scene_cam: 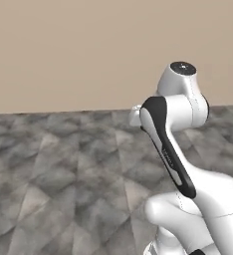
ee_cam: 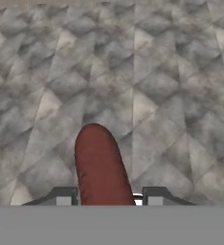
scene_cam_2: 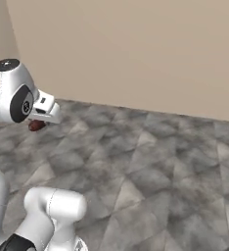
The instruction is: Move the hot dog bun to the plate on the dining table and place the condiment next to that plate. Then navigate to the fridge and take the sausage and place it on the plate as well.
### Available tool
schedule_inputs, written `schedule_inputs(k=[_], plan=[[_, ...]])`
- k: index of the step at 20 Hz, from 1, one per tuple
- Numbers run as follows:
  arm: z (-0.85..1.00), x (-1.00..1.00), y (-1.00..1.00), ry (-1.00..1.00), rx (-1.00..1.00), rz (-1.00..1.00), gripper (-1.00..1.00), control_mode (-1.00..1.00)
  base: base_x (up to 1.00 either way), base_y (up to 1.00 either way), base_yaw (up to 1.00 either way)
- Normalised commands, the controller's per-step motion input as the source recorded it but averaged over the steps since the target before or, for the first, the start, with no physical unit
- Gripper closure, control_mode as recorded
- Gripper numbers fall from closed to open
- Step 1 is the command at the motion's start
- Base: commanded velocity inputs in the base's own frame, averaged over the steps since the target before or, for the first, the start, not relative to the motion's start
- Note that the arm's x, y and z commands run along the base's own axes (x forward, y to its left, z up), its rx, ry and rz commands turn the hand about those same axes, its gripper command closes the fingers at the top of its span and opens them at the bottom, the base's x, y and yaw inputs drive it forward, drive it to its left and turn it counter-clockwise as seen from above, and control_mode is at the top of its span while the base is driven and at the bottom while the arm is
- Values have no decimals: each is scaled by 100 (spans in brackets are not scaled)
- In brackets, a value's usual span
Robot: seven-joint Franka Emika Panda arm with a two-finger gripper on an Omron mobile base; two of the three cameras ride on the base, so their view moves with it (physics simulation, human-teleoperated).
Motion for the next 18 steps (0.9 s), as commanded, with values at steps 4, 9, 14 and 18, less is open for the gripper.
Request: schedule_inputs(k=[4,9,14,18], plan=[[0,0,0,0,0,0,100,100,100,-45,-53],[0,0,0,0,0,0,100,100,100,-43,-53],[0,0,0,0,0,0,100,100,100,-42,-53],[0,0,0,0,0,0,100,100,100,-35,-54]])
